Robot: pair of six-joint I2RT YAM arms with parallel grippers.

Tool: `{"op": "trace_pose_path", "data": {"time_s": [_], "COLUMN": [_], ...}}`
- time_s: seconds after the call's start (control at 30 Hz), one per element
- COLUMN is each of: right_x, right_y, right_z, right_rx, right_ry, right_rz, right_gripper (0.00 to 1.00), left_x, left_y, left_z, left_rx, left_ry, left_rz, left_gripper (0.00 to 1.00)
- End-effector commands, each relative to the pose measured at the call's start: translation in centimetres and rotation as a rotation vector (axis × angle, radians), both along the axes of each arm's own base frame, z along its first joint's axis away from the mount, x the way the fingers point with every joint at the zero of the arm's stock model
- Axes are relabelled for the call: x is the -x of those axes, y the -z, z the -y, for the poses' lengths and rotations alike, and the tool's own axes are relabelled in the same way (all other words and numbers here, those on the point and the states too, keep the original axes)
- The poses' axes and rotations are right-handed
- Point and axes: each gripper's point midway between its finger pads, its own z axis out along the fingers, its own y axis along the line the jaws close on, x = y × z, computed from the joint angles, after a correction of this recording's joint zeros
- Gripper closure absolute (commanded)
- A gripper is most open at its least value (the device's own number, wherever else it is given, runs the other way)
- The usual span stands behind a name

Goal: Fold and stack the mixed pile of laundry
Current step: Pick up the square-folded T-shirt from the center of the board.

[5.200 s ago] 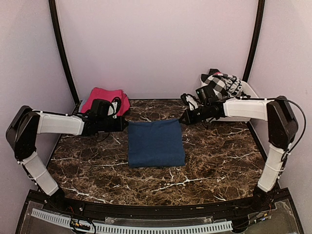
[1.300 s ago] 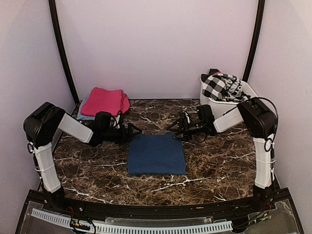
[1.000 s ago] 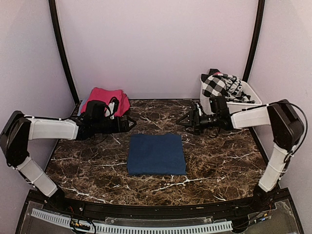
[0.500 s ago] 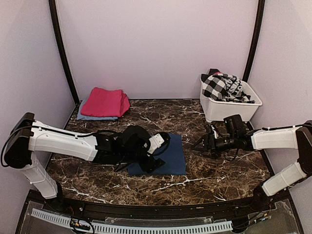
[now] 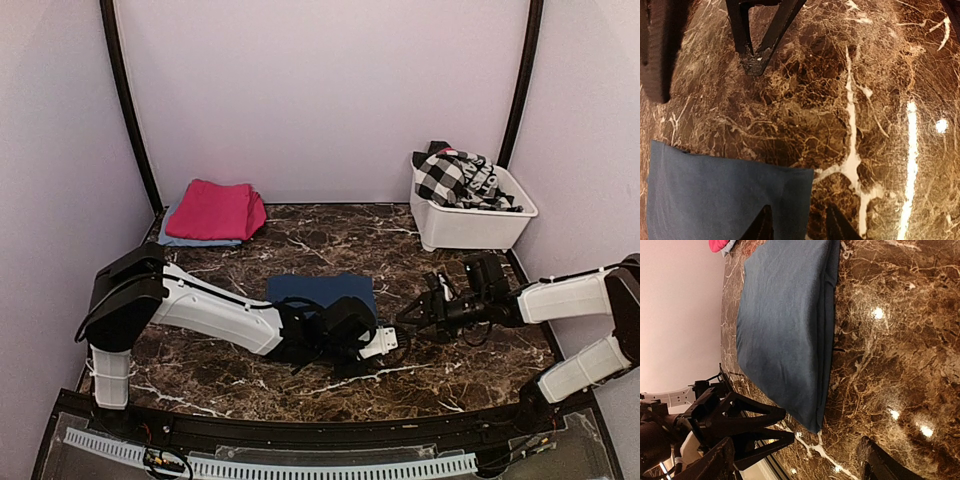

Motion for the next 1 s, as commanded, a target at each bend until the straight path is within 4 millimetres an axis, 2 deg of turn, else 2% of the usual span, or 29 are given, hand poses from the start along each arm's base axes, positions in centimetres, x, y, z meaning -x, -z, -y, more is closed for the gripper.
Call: {"op": "trace_pose_path", "data": {"time_s": [0.0, 0.17, 0.27, 0.3, 0.37, 0.5, 0.67, 0.8, 0.97], "right_x": [0.1, 0.4, 0.5, 0.5, 0.4, 0.0, -0.5, -0.5, -0.9], "right_y": [-0.3, 0.5, 1.2, 1.4, 1.8, 1.9, 1.5, 1.5, 1.5], "right_z": [-0.2, -0.1, -0.1, -0.1, -0.3, -0.7, -1.7, -3.0, -4.9], "right_rx": [-0.035, -0.048, -0.047, -0.049, -0.055, -0.070, -0.088, -0.100, -0.165], "right_ry": [0.007, 0.019, 0.027, 0.028, 0.031, 0.038, 0.039, 0.026, 0.031], "right_rz": [0.014, -0.019, -0.037, -0.043, -0.056, -0.065, -0.067, -0.090, -0.132], "right_gripper": [0.19, 0.21, 0.22, 0.22, 0.22, 0.22, 0.18, 0.16, 0.15], "left_x": [0.2, -0.4, -0.9, -0.8, -0.6, -0.1, -0.6, -0.9, -0.4], "left_y": [0.5, 3.0, 2.9, 2.5, 1.3, -2.1, -5.3, -6.9, -7.1], "left_z": [1.5, 1.1, 0.9, 0.9, 1.2, 1.8, 1.6, 1.6, 1.8], "left_rx": [-0.006, -0.048, -0.038, -0.027, 0.009, 0.124, 0.229, 0.280, 0.292], "left_ry": [0.064, 0.037, 0.013, 0.012, 0.022, 0.043, 0.023, 0.010, 0.036], "left_rz": [0.009, -0.027, -0.041, -0.044, -0.049, -0.052, -0.057, -0.056, -0.069], "left_gripper": [0.68, 0.81, 0.90, 0.96, 1.00, 1.00, 1.00, 1.00, 1.00]}}
